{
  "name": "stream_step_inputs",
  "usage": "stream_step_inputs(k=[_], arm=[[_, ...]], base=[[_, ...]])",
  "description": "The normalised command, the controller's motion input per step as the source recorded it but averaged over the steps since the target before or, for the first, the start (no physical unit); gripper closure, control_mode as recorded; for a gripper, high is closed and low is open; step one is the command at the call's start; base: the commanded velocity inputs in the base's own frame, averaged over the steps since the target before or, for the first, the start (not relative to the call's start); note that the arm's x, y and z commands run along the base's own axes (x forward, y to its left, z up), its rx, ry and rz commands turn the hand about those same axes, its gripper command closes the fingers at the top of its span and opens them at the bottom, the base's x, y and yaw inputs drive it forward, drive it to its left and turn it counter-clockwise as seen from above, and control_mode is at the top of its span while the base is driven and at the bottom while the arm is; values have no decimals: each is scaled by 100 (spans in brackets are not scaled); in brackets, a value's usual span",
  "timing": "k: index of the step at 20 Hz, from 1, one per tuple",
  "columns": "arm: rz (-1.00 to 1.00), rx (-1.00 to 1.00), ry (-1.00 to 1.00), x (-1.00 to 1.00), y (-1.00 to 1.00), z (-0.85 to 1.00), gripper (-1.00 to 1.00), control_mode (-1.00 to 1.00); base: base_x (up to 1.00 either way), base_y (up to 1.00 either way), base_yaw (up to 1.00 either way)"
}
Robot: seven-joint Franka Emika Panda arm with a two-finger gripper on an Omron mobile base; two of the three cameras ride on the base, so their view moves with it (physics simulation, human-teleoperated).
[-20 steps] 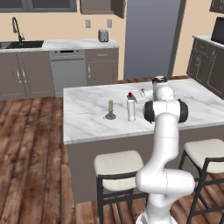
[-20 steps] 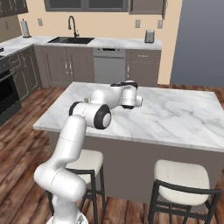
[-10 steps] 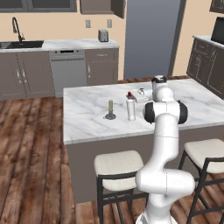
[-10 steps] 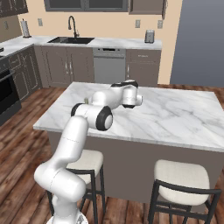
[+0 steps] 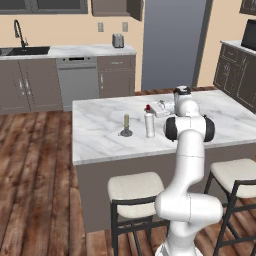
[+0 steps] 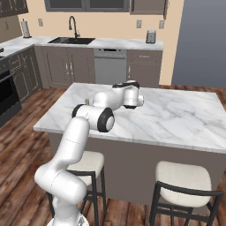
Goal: Get the candle and the liquor from the cabinet and move them to the dining counter.
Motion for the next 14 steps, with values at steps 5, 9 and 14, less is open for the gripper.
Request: stream_step_inputs(k=[5, 9, 14], arm=[[0, 0, -4, -5, 0, -7, 100, -100], [-5, 0, -5, -15, 1, -4, 100, -100], [-11, 0, -7, -15, 6, -4, 100, -100]], base=[[0, 0, 0], [0, 0, 0], [0, 0, 0]])
